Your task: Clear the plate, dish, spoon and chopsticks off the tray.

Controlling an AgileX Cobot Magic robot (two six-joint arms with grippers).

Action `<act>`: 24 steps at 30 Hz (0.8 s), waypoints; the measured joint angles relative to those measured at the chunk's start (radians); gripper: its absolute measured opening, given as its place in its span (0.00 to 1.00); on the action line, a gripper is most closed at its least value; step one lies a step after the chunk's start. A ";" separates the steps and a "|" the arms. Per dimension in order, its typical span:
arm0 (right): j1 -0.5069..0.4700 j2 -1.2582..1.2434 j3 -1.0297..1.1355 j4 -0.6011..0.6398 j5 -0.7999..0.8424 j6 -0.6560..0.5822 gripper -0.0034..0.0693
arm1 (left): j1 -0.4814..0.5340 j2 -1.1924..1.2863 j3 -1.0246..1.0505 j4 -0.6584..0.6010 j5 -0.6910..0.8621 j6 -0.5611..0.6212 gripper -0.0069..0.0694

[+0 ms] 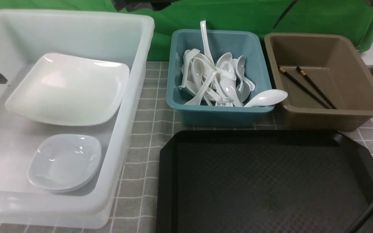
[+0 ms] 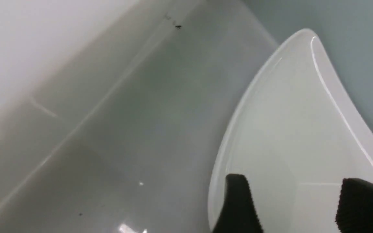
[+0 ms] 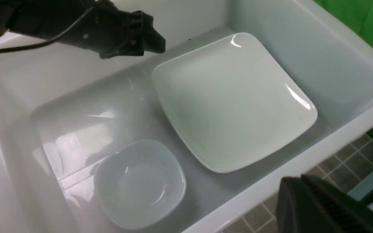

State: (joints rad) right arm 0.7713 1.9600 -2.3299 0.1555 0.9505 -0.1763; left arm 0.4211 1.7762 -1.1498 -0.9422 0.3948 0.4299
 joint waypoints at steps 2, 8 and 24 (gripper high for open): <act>0.000 0.000 0.000 0.000 0.011 0.000 0.09 | 0.000 0.000 0.000 0.059 0.033 -0.037 0.68; 0.000 -0.002 -0.007 -0.086 0.065 0.016 0.09 | -0.003 -0.033 -0.012 0.107 0.190 0.025 0.54; 0.000 -0.412 0.043 -0.475 0.217 0.229 0.09 | -0.656 -0.591 -0.127 0.284 0.376 0.087 0.09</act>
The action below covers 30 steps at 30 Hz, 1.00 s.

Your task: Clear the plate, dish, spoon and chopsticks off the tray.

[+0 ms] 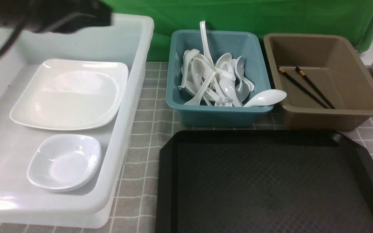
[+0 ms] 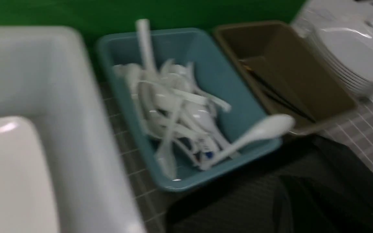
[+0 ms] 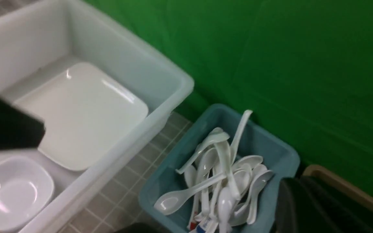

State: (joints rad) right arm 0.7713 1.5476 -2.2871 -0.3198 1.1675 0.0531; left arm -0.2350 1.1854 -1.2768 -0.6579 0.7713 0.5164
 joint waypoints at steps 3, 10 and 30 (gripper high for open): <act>0.000 -0.157 0.119 -0.019 -0.004 0.068 0.08 | -0.204 -0.148 0.066 0.060 -0.065 -0.021 0.09; 0.000 -0.548 0.576 -0.073 -0.233 0.192 0.08 | -0.345 -0.442 0.283 0.111 -0.173 -0.076 0.09; 0.000 -1.484 1.884 -0.117 -1.235 0.362 0.09 | -0.346 -0.794 0.790 0.160 -0.405 -0.152 0.09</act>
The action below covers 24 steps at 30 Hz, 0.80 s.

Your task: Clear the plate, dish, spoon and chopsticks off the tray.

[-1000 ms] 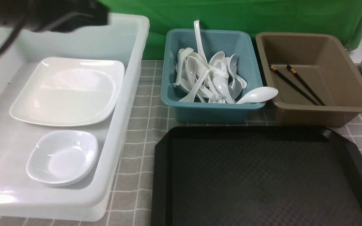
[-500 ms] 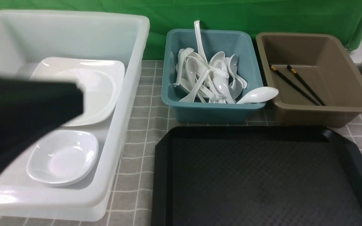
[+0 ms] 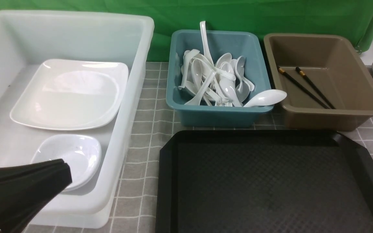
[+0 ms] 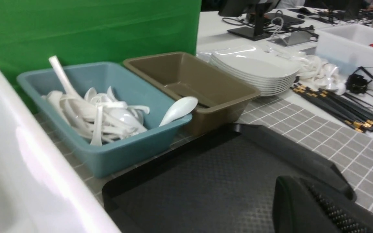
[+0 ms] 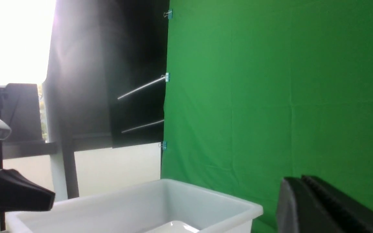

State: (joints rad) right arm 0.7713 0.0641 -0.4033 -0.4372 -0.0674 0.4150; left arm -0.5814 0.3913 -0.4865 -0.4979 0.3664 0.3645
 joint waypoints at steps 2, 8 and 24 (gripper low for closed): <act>0.000 -0.004 0.007 0.000 -0.006 0.011 0.09 | 0.000 0.000 0.003 0.000 -0.008 0.000 0.09; 0.000 -0.004 0.008 0.000 -0.012 0.012 0.11 | 0.000 0.000 0.004 0.005 -0.018 0.000 0.09; 0.000 -0.004 0.008 0.000 -0.013 0.013 0.16 | 0.000 0.000 0.005 0.049 -0.043 -0.004 0.09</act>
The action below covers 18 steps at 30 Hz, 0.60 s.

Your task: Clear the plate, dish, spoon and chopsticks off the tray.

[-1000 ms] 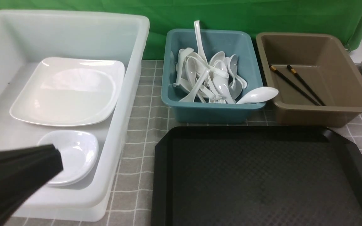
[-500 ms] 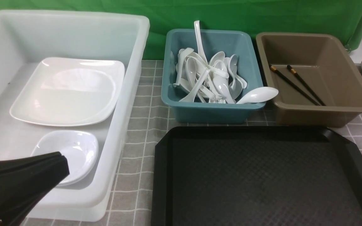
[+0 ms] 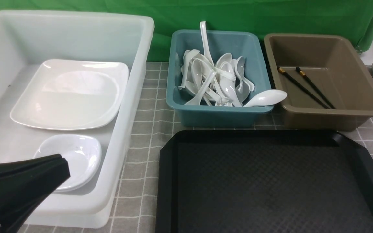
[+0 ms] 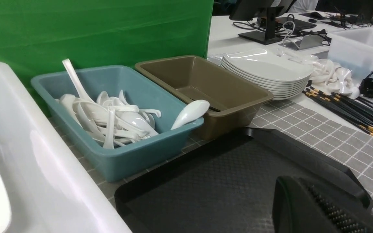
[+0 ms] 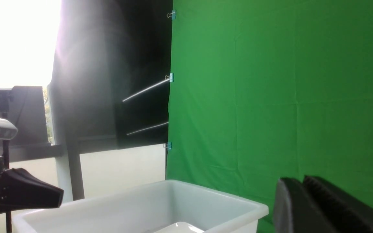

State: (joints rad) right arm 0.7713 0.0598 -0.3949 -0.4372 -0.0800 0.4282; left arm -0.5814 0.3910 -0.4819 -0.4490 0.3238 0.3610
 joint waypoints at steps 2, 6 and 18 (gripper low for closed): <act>0.000 0.000 0.000 0.000 0.000 0.000 0.17 | 0.000 -0.007 0.002 0.047 -0.014 -0.030 0.09; 0.000 0.000 0.000 0.000 -0.001 -0.001 0.19 | 0.020 -0.044 0.042 0.232 -0.094 -0.206 0.09; 0.000 0.000 0.000 0.000 -0.003 0.000 0.24 | 0.515 -0.375 0.357 0.335 -0.169 -0.272 0.09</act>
State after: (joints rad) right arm 0.7713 0.0598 -0.3949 -0.4372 -0.0828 0.4286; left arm -0.0661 0.0162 -0.1253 -0.1135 0.1546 0.0888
